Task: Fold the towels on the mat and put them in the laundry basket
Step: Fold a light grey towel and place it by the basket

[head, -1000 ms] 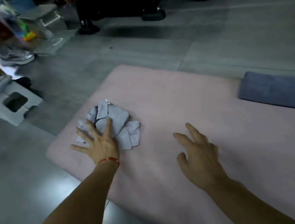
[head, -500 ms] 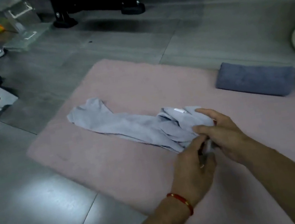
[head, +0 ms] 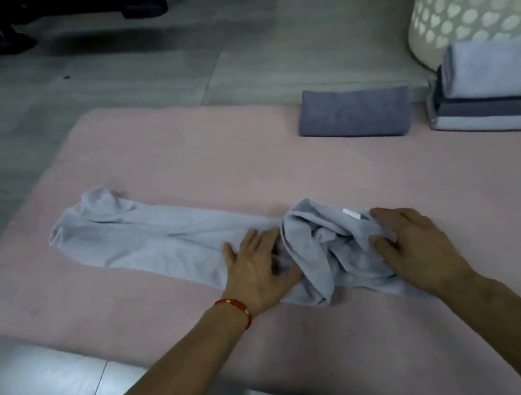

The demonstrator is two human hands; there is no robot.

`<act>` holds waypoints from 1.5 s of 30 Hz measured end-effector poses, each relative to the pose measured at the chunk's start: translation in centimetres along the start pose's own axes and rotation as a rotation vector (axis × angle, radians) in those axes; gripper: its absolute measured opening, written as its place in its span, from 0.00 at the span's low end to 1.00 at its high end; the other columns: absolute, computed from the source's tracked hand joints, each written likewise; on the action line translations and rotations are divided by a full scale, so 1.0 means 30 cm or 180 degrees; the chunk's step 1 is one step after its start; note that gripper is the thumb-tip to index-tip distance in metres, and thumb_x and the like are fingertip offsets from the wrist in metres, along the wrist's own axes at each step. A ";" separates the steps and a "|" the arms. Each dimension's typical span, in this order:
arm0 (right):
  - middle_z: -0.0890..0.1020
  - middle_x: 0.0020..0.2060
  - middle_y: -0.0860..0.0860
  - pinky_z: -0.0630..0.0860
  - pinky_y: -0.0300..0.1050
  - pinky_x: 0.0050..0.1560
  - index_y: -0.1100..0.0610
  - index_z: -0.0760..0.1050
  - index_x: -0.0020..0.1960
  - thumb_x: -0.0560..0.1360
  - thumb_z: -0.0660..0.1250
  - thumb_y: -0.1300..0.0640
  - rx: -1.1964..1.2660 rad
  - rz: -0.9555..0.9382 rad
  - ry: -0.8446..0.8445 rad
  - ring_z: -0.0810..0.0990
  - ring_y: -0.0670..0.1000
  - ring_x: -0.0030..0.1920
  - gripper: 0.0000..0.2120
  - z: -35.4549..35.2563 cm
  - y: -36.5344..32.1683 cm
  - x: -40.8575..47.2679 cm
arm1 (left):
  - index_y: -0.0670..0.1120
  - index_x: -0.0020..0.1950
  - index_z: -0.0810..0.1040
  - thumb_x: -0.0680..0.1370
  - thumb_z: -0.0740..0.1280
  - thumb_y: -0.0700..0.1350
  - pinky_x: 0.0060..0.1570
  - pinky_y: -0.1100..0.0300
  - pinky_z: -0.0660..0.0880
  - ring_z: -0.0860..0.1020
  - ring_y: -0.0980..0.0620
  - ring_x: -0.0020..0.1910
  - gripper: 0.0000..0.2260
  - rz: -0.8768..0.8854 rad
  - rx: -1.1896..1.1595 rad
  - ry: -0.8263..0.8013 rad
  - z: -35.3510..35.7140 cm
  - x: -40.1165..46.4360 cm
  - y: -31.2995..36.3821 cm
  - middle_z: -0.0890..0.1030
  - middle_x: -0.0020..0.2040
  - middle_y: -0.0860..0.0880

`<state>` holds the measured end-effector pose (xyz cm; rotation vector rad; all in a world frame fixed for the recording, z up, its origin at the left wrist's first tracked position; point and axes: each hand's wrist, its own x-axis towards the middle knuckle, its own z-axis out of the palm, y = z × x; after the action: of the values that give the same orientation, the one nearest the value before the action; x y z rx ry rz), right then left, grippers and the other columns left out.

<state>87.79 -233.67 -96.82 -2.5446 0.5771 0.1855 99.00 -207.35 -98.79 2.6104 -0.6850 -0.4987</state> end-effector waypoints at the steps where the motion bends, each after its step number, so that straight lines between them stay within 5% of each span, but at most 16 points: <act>1: 0.71 0.70 0.51 0.73 0.58 0.64 0.46 0.64 0.77 0.78 0.67 0.44 -0.0105 -0.0094 -0.0135 0.72 0.58 0.66 0.29 0.004 -0.021 0.001 | 0.55 0.64 0.73 0.69 0.54 0.71 0.70 0.33 0.55 0.68 0.52 0.68 0.31 0.0011 -0.0284 0.0146 0.016 -0.001 0.044 0.75 0.63 0.56; 3: 0.71 0.69 0.50 0.73 0.56 0.63 0.45 0.61 0.78 0.77 0.70 0.48 -0.0303 -0.0195 -0.0390 0.72 0.58 0.65 0.33 -0.003 -0.064 0.009 | 0.55 0.52 0.73 0.70 0.56 0.70 0.68 0.36 0.59 0.71 0.54 0.53 0.23 0.0010 -0.0644 0.0264 0.049 0.000 0.122 0.76 0.49 0.57; 6: 0.82 0.55 0.53 0.72 0.43 0.48 0.52 0.74 0.68 0.78 0.67 0.62 0.0575 -0.0077 0.0020 0.80 0.57 0.53 0.19 -0.053 -0.053 0.062 | 0.54 0.59 0.73 0.69 0.65 0.70 0.69 0.45 0.62 0.77 0.52 0.52 0.27 -0.0258 -0.1161 0.0291 0.058 0.022 0.176 0.80 0.50 0.56; 8: 0.85 0.50 0.54 0.75 0.44 0.46 0.55 0.79 0.60 0.80 0.65 0.61 0.1639 0.0419 0.0130 0.82 0.56 0.49 0.10 -0.130 -0.029 0.099 | 0.52 0.57 0.76 0.73 0.72 0.55 0.57 0.52 0.74 0.79 0.52 0.47 0.16 -0.0339 -0.1579 0.0637 0.027 0.048 0.169 0.83 0.47 0.53; 11: 0.85 0.48 0.55 0.76 0.50 0.48 0.56 0.82 0.55 0.83 0.60 0.59 0.2525 0.0672 -0.0008 0.81 0.56 0.45 0.11 -0.234 0.010 0.107 | 0.51 0.50 0.78 0.76 0.70 0.39 0.39 0.64 0.74 0.78 0.59 0.37 0.07 -0.0175 -0.1895 0.1242 -0.061 0.091 0.128 0.82 0.41 0.51; 15: 0.84 0.41 0.54 0.80 0.48 0.43 0.56 0.82 0.50 0.83 0.63 0.59 0.2352 0.0611 -0.0008 0.81 0.55 0.43 0.09 -0.294 0.053 0.105 | 0.53 0.50 0.78 0.77 0.67 0.36 0.41 0.65 0.73 0.78 0.57 0.39 0.11 0.0191 -0.1702 0.1296 -0.147 0.154 0.087 0.82 0.42 0.55; 19: 0.85 0.39 0.55 0.83 0.52 0.46 0.55 0.84 0.47 0.77 0.72 0.54 0.1446 0.0552 0.0684 0.84 0.58 0.43 0.05 -0.297 0.080 0.145 | 0.48 0.52 0.80 0.77 0.61 0.33 0.44 0.64 0.71 0.77 0.53 0.43 0.13 0.0275 -0.1285 0.1533 -0.197 0.190 0.094 0.82 0.46 0.50; 24: 0.82 0.48 0.52 0.76 0.45 0.51 0.54 0.77 0.62 0.79 0.69 0.53 0.0963 0.0552 0.1013 0.81 0.55 0.49 0.13 -0.286 0.042 0.150 | 0.46 0.53 0.81 0.78 0.62 0.36 0.42 0.68 0.68 0.78 0.51 0.46 0.11 -0.0021 -0.1058 0.1537 -0.239 0.222 0.096 0.82 0.46 0.50; 28: 0.76 0.65 0.50 0.74 0.47 0.63 0.47 0.64 0.75 0.76 0.73 0.50 0.0894 -0.0074 0.0283 0.77 0.52 0.62 0.31 -0.185 0.008 0.118 | 0.51 0.50 0.79 0.80 0.65 0.38 0.43 0.68 0.71 0.76 0.61 0.41 0.08 0.0357 -0.1471 0.0927 -0.171 0.151 0.156 0.82 0.44 0.53; 32: 0.66 0.72 0.47 0.70 0.45 0.70 0.38 0.52 0.81 0.72 0.76 0.43 0.1242 -0.1023 -0.0622 0.69 0.47 0.70 0.46 -0.050 -0.069 0.079 | 0.43 0.57 0.80 0.79 0.67 0.33 0.50 0.62 0.77 0.80 0.58 0.48 0.09 0.0697 -0.2278 -0.0001 -0.068 0.012 0.249 0.83 0.50 0.51; 34: 0.63 0.73 0.49 0.70 0.50 0.69 0.33 0.52 0.79 0.68 0.71 0.34 0.0917 -0.1239 -0.0667 0.67 0.50 0.72 0.45 0.000 -0.124 0.083 | 0.42 0.57 0.80 0.76 0.68 0.31 0.51 0.61 0.78 0.81 0.55 0.50 0.12 0.0174 -0.2576 0.0032 -0.077 -0.015 0.216 0.84 0.51 0.47; 36: 0.61 0.76 0.49 0.69 0.56 0.70 0.35 0.59 0.78 0.67 0.64 0.29 0.0437 -0.1369 -0.0639 0.67 0.54 0.73 0.41 0.035 -0.191 0.099 | 0.43 0.55 0.81 0.74 0.68 0.32 0.51 0.60 0.77 0.81 0.54 0.50 0.12 -0.0450 -0.2527 0.0764 -0.122 -0.021 0.080 0.84 0.51 0.46; 40: 0.48 0.81 0.41 0.57 0.64 0.75 0.32 0.53 0.78 0.68 0.55 0.24 -0.0409 -0.1483 -0.1117 0.51 0.53 0.81 0.40 0.108 -0.345 0.106 | 0.47 0.63 0.78 0.74 0.68 0.45 0.62 0.48 0.71 0.71 0.39 0.65 0.18 -0.1754 -0.0410 0.2183 -0.277 -0.009 -0.321 0.74 0.66 0.41; 42: 0.41 0.81 0.40 0.47 0.69 0.76 0.31 0.50 0.78 0.74 0.58 0.27 -0.0740 -0.1372 -0.1463 0.41 0.57 0.81 0.36 0.161 -0.395 0.105 | 0.53 0.72 0.70 0.76 0.68 0.49 0.65 0.43 0.68 0.63 0.35 0.70 0.24 -0.2664 -0.0420 0.2176 -0.360 0.004 -0.502 0.62 0.74 0.38; 45: 0.34 0.80 0.40 0.36 0.73 0.74 0.31 0.48 0.79 0.77 0.58 0.30 -0.1030 -0.1175 -0.1560 0.31 0.61 0.79 0.34 0.206 -0.436 0.082 | 0.54 0.78 0.65 0.78 0.70 0.50 0.69 0.49 0.67 0.67 0.39 0.71 0.29 -0.2974 -0.1251 0.1682 -0.458 0.035 -0.718 0.67 0.75 0.41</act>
<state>95.59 -221.24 -96.67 -2.7062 -0.1224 0.7911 114.07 -186.78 -97.04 2.3642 0.7586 -0.1297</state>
